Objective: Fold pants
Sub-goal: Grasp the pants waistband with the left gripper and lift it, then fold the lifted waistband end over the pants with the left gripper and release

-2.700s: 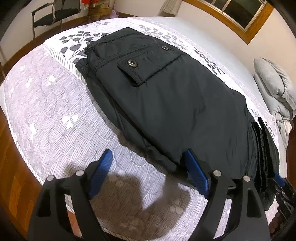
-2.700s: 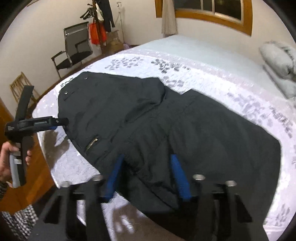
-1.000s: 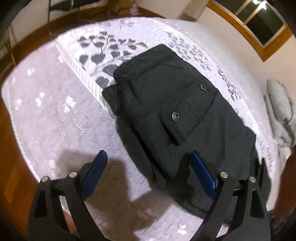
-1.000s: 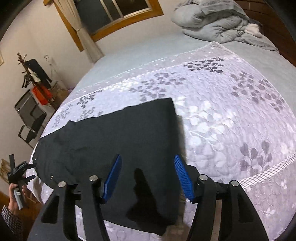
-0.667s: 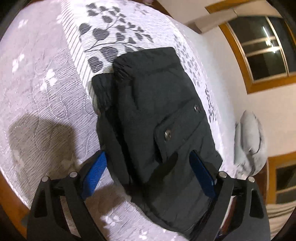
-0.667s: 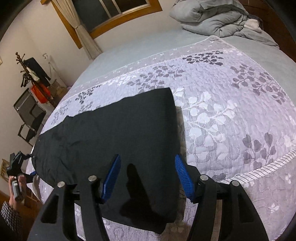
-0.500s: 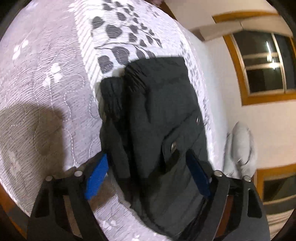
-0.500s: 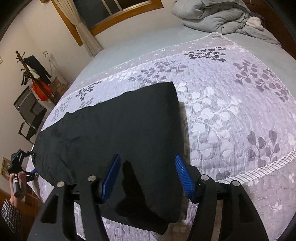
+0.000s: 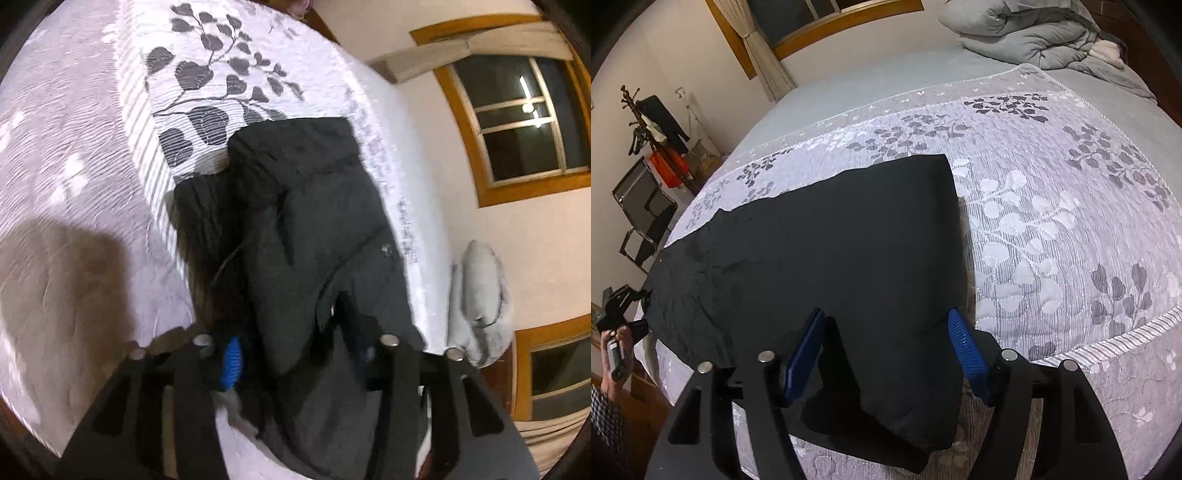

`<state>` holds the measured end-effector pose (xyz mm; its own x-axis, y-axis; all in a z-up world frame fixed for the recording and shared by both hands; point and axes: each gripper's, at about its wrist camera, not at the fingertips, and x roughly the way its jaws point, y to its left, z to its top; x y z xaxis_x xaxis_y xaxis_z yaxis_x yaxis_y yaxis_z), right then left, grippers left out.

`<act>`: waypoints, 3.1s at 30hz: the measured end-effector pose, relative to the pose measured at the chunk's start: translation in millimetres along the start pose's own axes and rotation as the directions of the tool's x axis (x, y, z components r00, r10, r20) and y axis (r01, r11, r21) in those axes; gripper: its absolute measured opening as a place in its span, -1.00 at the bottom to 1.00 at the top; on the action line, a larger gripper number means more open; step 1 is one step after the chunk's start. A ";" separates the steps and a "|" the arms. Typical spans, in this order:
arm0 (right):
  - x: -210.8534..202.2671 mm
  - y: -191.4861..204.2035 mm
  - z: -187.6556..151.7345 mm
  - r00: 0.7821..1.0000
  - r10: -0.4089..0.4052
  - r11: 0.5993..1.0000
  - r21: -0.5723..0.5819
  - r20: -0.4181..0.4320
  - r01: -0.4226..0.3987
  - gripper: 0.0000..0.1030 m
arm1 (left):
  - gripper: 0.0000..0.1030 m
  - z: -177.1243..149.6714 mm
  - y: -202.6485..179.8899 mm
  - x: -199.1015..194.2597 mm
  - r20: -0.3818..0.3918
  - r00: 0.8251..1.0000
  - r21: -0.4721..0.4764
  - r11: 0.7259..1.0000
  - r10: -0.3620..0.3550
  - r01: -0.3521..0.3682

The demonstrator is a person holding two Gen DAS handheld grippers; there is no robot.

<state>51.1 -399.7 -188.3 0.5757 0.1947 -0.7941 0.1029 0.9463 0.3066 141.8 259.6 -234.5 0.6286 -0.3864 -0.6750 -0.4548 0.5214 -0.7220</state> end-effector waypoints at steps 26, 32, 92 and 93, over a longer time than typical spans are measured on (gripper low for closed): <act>6.4 -4.7 -3.5 1.000 0.004 1.000 0.001 -0.005 -0.004 0.46 | -0.63 1.4 -39.3 32.8 0.005 0.997 0.093 0.993 -0.075 0.075; 6.1 -6.0 -3.2 1.000 0.005 1.000 0.003 -0.006 -0.005 0.46 | -0.69 -3.5 -48.9 20.7 0.023 0.995 0.121 0.988 -0.095 0.091; -29.7 -12.5 0.9 0.996 0.017 1.000 -0.008 0.092 -0.016 0.46 | -0.36 -220.7 -236.8 6.7 0.086 0.996 0.930 0.359 0.003 -0.082; -30.3 -13.6 0.4 0.995 0.017 1.000 -0.005 0.094 -0.017 0.46 | -0.36 -223.9 -237.2 9.8 0.084 0.996 0.934 0.347 0.009 -0.082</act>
<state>32.6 -418.5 -168.1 0.6514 0.1855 -0.7357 0.0894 0.9442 0.3172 114.5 -38.2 -103.9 0.6749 -0.3165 -0.6666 0.3806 0.9232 -0.0530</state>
